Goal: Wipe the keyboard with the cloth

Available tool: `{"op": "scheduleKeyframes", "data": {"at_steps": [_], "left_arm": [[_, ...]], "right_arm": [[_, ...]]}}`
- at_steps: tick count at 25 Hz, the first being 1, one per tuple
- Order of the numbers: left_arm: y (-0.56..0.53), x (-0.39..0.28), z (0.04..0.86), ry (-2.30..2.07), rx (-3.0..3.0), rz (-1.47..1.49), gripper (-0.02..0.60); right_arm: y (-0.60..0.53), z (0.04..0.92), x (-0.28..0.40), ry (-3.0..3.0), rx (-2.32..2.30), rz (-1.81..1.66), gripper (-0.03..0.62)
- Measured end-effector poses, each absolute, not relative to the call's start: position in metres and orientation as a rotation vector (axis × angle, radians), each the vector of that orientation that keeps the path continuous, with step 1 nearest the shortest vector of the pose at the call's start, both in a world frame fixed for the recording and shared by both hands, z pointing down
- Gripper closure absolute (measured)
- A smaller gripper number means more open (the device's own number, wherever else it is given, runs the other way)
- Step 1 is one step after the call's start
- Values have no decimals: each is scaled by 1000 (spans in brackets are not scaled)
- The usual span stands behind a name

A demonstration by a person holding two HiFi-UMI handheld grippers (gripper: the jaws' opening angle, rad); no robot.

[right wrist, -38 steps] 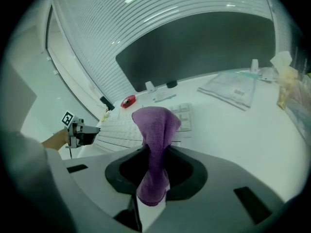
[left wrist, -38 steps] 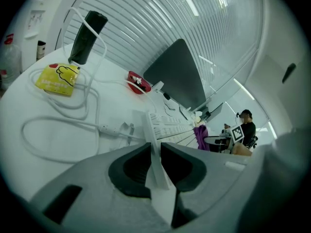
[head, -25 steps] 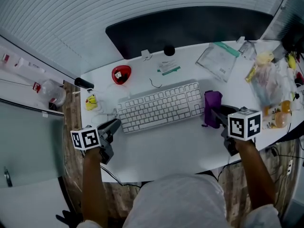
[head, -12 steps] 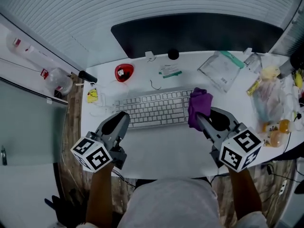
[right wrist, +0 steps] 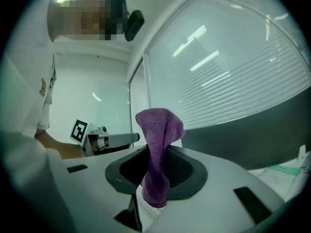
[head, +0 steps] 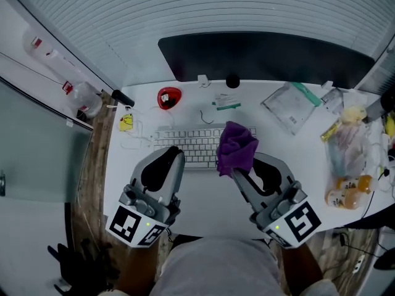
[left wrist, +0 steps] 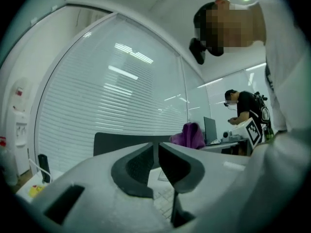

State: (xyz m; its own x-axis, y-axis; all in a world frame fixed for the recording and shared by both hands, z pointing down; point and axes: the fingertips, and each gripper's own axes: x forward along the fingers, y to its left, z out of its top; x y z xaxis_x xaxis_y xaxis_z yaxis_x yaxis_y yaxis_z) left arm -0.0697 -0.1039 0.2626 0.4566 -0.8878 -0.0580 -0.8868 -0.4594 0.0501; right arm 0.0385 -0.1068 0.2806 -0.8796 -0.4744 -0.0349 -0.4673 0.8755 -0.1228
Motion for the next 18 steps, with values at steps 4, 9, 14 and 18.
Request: {"op": "scheduleKeyframes", "data": {"at_steps": [4,9,14,18], "left_arm": [[-90,-53,250,-1685,2782,-88,552],[-78,-49,248,-1717,2788,-101,565],[-71,-51,248,-1726,2791,-108,566],[-67,-53,249,-1729,2786,-112,566]], "right_arm": [[-90,269,34,2937,-658,-98,510],[-79,257,31,2905,-625,-24,511],[-73,254,28,2888,-620,16,511],[-67,254,25,2891,-616,30,511]]}}
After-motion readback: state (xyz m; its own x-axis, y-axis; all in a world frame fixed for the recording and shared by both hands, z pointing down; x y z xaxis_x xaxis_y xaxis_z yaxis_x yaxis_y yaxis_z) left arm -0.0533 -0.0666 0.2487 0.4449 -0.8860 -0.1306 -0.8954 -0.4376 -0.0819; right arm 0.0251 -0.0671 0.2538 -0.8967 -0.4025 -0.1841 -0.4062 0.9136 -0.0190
